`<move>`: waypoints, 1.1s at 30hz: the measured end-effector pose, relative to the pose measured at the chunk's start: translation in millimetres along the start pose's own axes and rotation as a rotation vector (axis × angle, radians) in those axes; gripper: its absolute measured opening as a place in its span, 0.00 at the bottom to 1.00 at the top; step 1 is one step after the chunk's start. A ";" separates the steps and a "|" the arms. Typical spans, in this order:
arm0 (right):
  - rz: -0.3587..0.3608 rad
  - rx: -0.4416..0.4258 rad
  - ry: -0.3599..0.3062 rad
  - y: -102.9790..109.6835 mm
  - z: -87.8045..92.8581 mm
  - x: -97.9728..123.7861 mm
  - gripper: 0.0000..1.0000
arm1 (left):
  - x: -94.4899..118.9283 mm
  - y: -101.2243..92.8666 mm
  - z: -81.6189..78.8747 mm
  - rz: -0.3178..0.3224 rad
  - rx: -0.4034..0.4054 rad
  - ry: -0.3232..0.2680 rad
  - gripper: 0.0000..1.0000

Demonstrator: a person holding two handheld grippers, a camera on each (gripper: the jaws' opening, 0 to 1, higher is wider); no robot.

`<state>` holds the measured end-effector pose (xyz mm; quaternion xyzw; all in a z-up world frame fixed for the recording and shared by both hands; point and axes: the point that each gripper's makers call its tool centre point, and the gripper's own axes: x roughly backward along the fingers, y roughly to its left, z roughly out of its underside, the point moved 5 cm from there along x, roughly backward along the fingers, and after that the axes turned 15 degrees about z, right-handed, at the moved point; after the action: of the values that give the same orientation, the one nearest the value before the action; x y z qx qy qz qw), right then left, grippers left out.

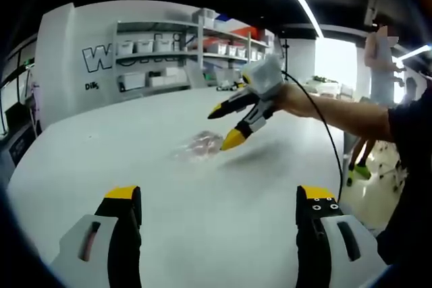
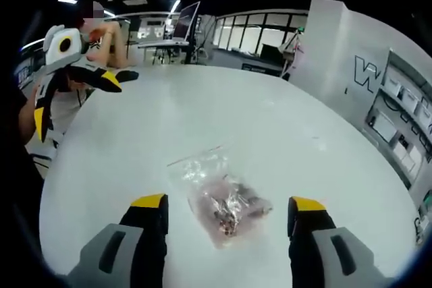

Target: Open the resealable bag by pulling the two sides of the seal apart until the entire bag opening is separated and visibly accessible.

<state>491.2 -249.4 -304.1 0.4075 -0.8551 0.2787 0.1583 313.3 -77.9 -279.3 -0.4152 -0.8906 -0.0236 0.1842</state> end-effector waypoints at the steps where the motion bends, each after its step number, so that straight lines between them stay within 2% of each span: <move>1: -0.001 0.002 -0.001 0.0 0.2 -0.1 0.71 | -0.1 0.0 0.1 0.001 0.001 -0.001 0.94; 14: -0.014 0.025 0.011 -1.6 -0.9 -9.1 0.66 | -1.4 1.6 2.7 -0.002 0.005 0.002 0.94; 27: -0.021 0.041 0.026 8.0 0.6 -11.8 0.64 | -2.0 3.9 3.7 -0.003 0.007 0.007 0.94; 33: -0.036 0.046 0.029 14.2 1.8 -12.4 0.55 | -2.7 4.9 3.9 -0.002 0.008 0.009 0.94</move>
<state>487.6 -235.6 -316.6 0.4222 -0.8387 0.3012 0.1663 317.3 -75.9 -284.4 -0.4135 -0.8902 -0.0220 0.1899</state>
